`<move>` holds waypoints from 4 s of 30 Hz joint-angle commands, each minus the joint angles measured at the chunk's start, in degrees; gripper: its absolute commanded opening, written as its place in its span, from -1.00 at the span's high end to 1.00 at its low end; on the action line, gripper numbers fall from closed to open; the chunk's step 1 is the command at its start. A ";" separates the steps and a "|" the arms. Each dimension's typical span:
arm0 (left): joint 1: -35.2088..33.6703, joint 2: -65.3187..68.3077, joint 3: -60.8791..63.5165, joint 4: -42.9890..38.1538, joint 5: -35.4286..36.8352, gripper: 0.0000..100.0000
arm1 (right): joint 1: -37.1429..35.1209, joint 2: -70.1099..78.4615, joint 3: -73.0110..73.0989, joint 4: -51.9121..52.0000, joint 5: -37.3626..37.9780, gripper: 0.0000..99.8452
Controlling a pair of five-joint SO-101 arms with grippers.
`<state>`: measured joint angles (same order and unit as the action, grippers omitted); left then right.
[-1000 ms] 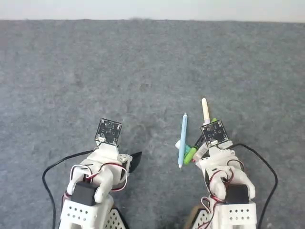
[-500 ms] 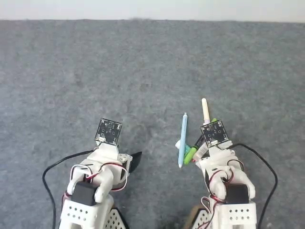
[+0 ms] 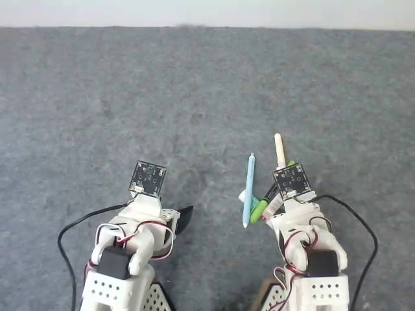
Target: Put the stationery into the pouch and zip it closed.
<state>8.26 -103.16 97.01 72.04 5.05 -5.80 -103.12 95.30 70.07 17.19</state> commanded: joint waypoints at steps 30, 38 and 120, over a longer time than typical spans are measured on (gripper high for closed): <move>0.18 -0.79 -0.40 0.26 0.35 0.47 | -0.31 -0.84 1.05 0.57 -0.26 0.83; 0.18 -0.79 -0.40 0.26 0.35 0.47 | -0.31 -0.84 1.05 0.57 -0.26 0.83; -43.43 -0.53 -0.40 -16.53 0.00 0.47 | -44.53 72.31 -49.23 -3.91 -15.21 0.82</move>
<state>-34.90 -103.16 97.01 57.27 5.05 -47.30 -32.35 49.41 67.25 5.41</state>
